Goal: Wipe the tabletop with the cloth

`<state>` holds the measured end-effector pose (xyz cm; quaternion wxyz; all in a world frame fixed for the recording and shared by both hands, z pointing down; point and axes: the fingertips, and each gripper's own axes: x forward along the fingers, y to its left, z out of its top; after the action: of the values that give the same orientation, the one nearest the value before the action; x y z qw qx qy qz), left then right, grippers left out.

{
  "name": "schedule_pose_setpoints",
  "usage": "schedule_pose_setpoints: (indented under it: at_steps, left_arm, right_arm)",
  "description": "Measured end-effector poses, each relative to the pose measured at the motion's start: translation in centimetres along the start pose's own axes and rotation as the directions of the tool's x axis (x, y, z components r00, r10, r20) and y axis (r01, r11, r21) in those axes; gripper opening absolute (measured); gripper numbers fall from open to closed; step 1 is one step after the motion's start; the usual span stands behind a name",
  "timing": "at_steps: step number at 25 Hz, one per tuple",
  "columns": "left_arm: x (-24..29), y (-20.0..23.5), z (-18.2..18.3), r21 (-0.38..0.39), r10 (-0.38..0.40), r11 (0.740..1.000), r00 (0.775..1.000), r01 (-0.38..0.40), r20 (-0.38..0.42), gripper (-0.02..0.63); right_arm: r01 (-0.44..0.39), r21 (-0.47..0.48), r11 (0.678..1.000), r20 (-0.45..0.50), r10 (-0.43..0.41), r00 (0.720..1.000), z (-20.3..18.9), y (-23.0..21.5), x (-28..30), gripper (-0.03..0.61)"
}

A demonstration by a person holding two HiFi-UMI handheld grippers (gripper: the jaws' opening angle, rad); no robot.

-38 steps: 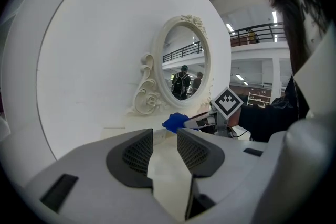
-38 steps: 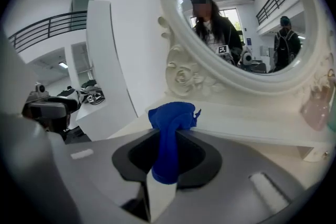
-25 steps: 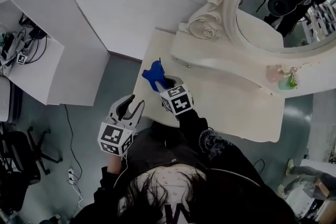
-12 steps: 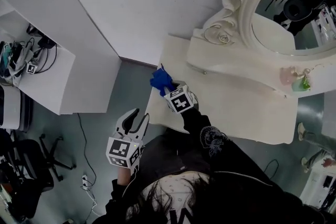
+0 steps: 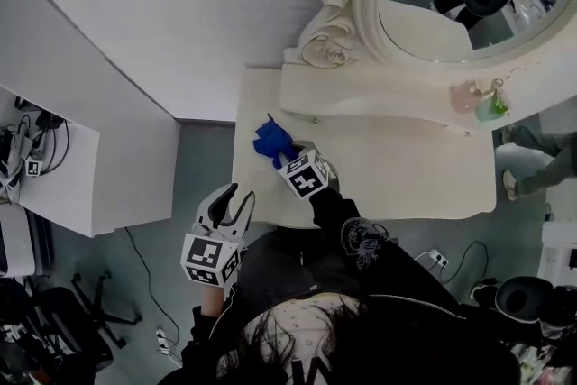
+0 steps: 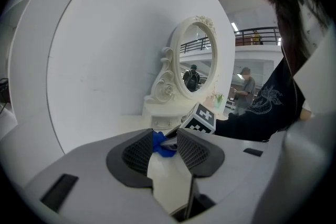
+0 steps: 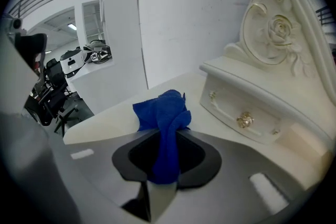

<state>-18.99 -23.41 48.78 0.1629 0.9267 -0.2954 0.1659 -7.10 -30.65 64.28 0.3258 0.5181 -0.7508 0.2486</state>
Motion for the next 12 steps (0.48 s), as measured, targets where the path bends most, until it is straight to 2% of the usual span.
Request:
schedule_pose_setpoints:
  at_steps: [7,12]
  left_arm:
    - [3.1,-3.2,1.3,0.041,-0.088,0.995,0.996,0.089,-0.009,0.143]
    - [5.3,-5.9,2.5,0.064,-0.118,0.991,0.993,0.119,-0.014,0.143]
  right_arm:
    - [0.068,0.069,0.995,-0.011,-0.068,0.998,-3.0,-4.9,-2.7,0.087]
    - [0.102,0.111,0.989,-0.017,-0.101,0.995,-5.6,-8.7,-5.2,0.087]
